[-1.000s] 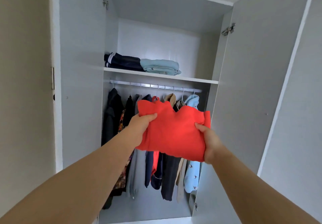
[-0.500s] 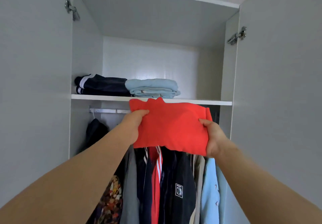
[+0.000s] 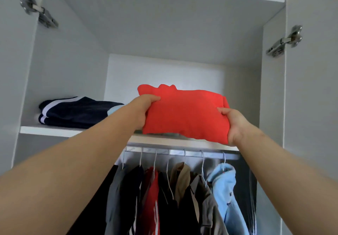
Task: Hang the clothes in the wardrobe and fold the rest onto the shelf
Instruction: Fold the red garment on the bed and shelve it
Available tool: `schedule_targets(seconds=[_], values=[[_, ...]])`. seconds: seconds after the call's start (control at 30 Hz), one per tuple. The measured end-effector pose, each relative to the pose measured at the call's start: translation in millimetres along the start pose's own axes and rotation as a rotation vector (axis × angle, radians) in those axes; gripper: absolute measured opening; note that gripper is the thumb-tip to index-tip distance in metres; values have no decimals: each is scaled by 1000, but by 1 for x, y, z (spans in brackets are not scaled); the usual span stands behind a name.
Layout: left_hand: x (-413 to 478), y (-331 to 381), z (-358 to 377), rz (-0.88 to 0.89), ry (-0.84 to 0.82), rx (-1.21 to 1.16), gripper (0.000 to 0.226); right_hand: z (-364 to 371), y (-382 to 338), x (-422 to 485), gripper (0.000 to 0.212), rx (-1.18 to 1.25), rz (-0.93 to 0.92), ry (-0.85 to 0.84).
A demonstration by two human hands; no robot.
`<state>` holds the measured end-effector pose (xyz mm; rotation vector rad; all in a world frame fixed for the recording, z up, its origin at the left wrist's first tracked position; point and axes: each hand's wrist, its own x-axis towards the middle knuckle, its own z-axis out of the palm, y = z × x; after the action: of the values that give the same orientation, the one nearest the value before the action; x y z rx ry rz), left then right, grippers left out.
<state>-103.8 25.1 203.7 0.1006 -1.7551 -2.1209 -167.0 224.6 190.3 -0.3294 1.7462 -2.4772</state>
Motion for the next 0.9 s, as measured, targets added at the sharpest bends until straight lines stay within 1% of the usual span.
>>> schedule_targets(seconds=[0.07,0.13,0.2,0.23,0.27,0.33,0.37,0.43,0.47,0.53,0.6,0.63,0.67,0.7,0.77,0.8,0.83,0.87,0.9], values=[[17,1,14,-8,-25,3,16,-9,-8,20,38,-12,-27,20],[34,-1,31,-4,-54,-27,14,-21,-17,36,43,-37,-73,53],[53,-11,52,-6,-68,-77,27,-37,-24,47,39,-38,-91,102],[63,-18,61,-6,-56,-103,33,-44,-26,49,32,-31,-91,110],[73,-26,75,-8,-53,-145,37,-53,-28,49,23,-30,-96,117],[89,-39,100,11,-15,-211,38,-69,-30,52,21,-12,-116,155],[96,-45,113,17,29,-233,37,-75,-29,53,19,-44,-137,207],[106,-57,135,-17,92,-262,34,-88,-26,58,8,-243,-204,346],[108,-64,143,-56,76,-253,28,-92,-23,63,17,-388,-243,400],[111,-76,152,-147,-75,-196,5,-98,-15,70,35,-608,-316,402],[107,-83,153,-240,-234,-210,11,-97,-10,75,39,-736,-352,377],[106,-84,152,-245,-296,-194,7,-94,-9,77,39,-788,-365,370],[104,-82,150,-242,-351,-120,14,-92,-7,79,38,-832,-369,360],[99,-77,145,-223,-390,5,24,-90,-6,82,37,-863,-371,350],[89,-64,133,-148,-427,291,30,-80,-4,89,41,-934,-338,327],[87,-58,126,-57,-367,456,32,-75,-1,93,46,-987,-310,316],[87,-54,119,87,-268,614,31,-71,1,97,53,-1062,-282,315],[88,-51,113,292,-136,771,28,-66,2,101,58,-1153,-263,315],[91,-48,104,521,32,903,23,-60,3,103,63,-1233,-258,306]])
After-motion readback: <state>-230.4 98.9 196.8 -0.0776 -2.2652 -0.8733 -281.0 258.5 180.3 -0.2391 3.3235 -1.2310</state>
